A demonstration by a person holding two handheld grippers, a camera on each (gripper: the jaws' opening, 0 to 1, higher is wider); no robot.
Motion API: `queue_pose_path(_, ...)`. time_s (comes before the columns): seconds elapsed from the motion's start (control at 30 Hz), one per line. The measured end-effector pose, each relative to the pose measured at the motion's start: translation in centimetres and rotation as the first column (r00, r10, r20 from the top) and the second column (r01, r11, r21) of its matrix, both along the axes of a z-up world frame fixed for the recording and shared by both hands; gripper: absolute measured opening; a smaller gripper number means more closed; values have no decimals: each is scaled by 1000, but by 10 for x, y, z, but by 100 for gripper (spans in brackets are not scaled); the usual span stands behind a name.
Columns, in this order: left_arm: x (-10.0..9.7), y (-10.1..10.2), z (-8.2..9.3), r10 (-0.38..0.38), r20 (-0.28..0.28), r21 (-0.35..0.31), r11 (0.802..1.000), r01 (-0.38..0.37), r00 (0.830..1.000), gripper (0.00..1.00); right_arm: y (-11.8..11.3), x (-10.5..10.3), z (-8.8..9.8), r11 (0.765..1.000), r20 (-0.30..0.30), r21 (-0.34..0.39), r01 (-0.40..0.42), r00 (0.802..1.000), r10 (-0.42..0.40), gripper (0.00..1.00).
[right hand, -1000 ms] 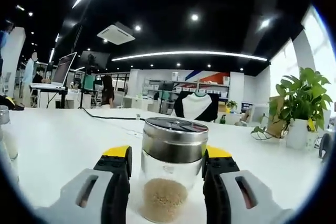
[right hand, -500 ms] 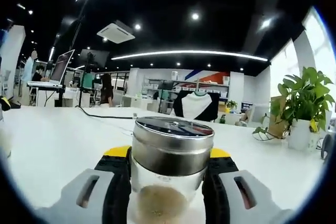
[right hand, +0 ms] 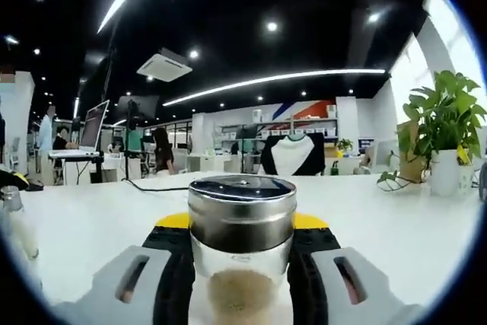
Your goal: Rotate the seasoning bottle until the label or dispensing opening points toward the visible target arrow and the bottle remains upright within the marked orientation range
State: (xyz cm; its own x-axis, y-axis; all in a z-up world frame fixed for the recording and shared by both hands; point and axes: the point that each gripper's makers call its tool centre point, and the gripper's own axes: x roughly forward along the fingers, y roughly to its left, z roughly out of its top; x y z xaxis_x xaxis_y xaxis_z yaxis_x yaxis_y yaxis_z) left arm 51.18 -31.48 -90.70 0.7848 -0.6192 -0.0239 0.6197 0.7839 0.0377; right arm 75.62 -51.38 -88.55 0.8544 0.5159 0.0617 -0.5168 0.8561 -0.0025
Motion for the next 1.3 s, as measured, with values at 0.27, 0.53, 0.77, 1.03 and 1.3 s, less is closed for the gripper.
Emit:
queue_pose_path(0.27,-5,-1,5,1,13,3,1000,-1,1000,90,-2,-5,-6,1000,-15,-1,-9,1000,9,44)
queue_pose_path(0.53,-6,2,12,9,32,-2,1000,-9,999,89,-6,-17,0,1000,-8,20,-13,1000,13,44)
queue_pose_path(0.77,-8,3,17,7,48,1,1000,-7,999,88,-5,-25,0,999,-13,19,-27,1000,27,44)
queue_pose_path(1.03,-10,8,25,9,66,-3,1000,-9,998,88,3,-36,7,999,15,-5,-53,998,53,44)
queue_pose_path(1.3,-18,2,38,-10,102,-1,1000,10,995,88,0,-52,17,998,41,-32,-52,998,54,44)
